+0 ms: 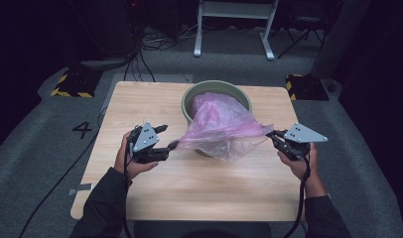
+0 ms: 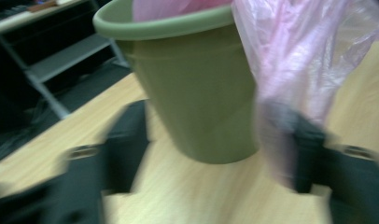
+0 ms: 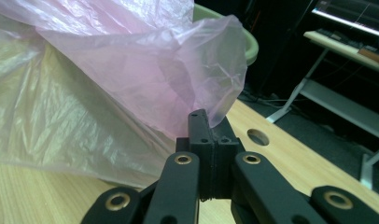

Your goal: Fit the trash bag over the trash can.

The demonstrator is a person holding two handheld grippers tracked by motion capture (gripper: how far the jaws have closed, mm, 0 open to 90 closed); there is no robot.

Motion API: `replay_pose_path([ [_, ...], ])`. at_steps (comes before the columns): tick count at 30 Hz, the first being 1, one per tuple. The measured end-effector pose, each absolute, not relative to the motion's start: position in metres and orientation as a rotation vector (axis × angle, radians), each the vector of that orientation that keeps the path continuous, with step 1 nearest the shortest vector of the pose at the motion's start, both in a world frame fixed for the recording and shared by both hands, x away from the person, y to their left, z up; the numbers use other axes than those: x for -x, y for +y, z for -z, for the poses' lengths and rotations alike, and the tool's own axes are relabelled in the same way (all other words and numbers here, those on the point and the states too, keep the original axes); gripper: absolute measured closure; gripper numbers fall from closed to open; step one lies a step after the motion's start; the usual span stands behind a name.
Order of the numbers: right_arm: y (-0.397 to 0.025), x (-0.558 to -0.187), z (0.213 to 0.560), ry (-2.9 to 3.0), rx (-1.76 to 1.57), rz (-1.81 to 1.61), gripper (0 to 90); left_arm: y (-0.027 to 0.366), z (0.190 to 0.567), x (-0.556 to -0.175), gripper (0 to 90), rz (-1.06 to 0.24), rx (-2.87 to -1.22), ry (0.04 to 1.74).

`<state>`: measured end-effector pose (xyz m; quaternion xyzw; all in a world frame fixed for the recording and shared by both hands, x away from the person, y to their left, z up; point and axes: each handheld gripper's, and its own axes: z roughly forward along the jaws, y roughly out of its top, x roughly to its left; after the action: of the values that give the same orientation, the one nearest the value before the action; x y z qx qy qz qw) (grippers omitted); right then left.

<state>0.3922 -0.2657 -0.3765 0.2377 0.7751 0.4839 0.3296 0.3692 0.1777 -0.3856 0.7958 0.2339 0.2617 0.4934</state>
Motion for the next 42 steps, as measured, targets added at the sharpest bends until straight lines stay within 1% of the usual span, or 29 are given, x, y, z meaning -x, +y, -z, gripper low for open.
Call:
replay_pose_path([
  [1, -0.265, -0.391, 0.375, 2.023, -0.619, -1.272, 90.0, 0.179, 0.384, -0.366, 25.4, -0.633, -1.927, 0.556],
  [3, -0.264, -0.389, 0.372, 2.012, -0.614, -1.281, 90.0, 0.181, 0.381, -0.361, 21.9, -0.615, -1.920, 0.529],
  [5, -0.263, -0.388, 0.370, 1.998, -0.613, -1.295, 89.5, 0.182, 0.378, -0.357, 21.6, -0.589, -1.909, 0.511],
  [7, -0.262, -0.387, 0.367, 1.986, -0.616, -1.310, 89.4, 0.180, 0.374, -0.352, 21.0, -0.608, -1.909, 0.500],
  [8, -0.261, -0.387, 0.366, 1.981, -0.615, -1.314, 87.6, 0.178, 0.371, -0.350, 22.3, -0.614, -1.908, 0.499],
  [9, -0.260, -0.387, 0.365, 1.978, -0.615, -1.325, 81.5, 0.178, 0.370, -0.350, 27.1, -0.611, -1.904, 0.491],
  [11, -0.258, -0.387, 0.363, 1.961, -0.635, -1.329, 69.6, 0.173, 0.368, -0.352, 35.9, -0.653, -1.916, 0.529],
  [12, -0.258, -0.387, 0.363, 1.963, -0.629, -1.342, 62.1, 0.172, 0.368, -0.355, 44.1, -0.646, -1.926, 0.521],
  [13, -0.257, -0.387, 0.363, 1.964, -0.616, -1.357, 54.8, 0.171, 0.368, -0.357, 49.7, -0.651, -1.921, 0.526],
  [14, -0.256, -0.386, 0.362, 1.955, -0.619, -1.353, 46.6, 0.171, 0.368, -0.360, 52.5, -0.654, -1.925, 0.539],
  [15, -0.254, -0.385, 0.361, 1.950, -0.619, -1.354, 38.8, 0.170, 0.369, -0.363, 59.1, -0.648, -1.926, 0.548],
  [16, -0.252, -0.383, 0.360, 1.941, -0.609, -1.351, 34.0, 0.169, 0.369, -0.365, 60.7, -0.644, -1.924, 0.545],
  [17, -0.251, -0.379, 0.358, 1.924, -0.598, -1.339, 29.7, 0.169, 0.369, -0.366, 64.2, -0.640, -1.928, 0.547],
  [19, -0.250, -0.374, 0.354, 1.932, -0.550, -1.358, 25.8, 0.168, 0.369, -0.369, 69.8, -0.638, -1.927, 0.558],
  [20, -0.250, -0.372, 0.352, 1.938, -0.533, -1.366, 22.8, 0.167, 0.369, -0.371, 71.1, -0.642, -1.930, 0.566],
  [23, -0.252, -0.369, 0.349, 1.984, -0.483, -1.385, 19.2, 0.166, 0.370, -0.375, 75.0, -0.656, -1.930, 0.605],
  [26, -0.255, -0.369, 0.351, 2.040, -0.470, -1.358, 16.6, 0.167, 0.370, -0.379, 81.0, -0.672, -1.922, 0.644],
  [31, -0.260, -0.373, 0.362, 2.156, -0.479, -1.243, 16.4, 0.168, 0.371, -0.383, 88.4, -0.690, -1.923, 0.685],
  [37, -0.278, -0.379, 0.368, 2.181, -0.535, -1.217, 18.9, 0.168, 0.372, -0.386, 89.4, -0.698, -1.919, 0.697],
  [39, -0.284, -0.376, 0.365, 2.155, -0.538, -1.251, 19.9, 0.167, 0.372, -0.385, 89.4, -0.695, -1.925, 0.693],
  [42, -0.287, -0.367, 0.354, 2.092, -0.504, -1.294, 24.7, 0.165, 0.372, -0.385, 89.2, -0.700, -1.926, 0.688],
])
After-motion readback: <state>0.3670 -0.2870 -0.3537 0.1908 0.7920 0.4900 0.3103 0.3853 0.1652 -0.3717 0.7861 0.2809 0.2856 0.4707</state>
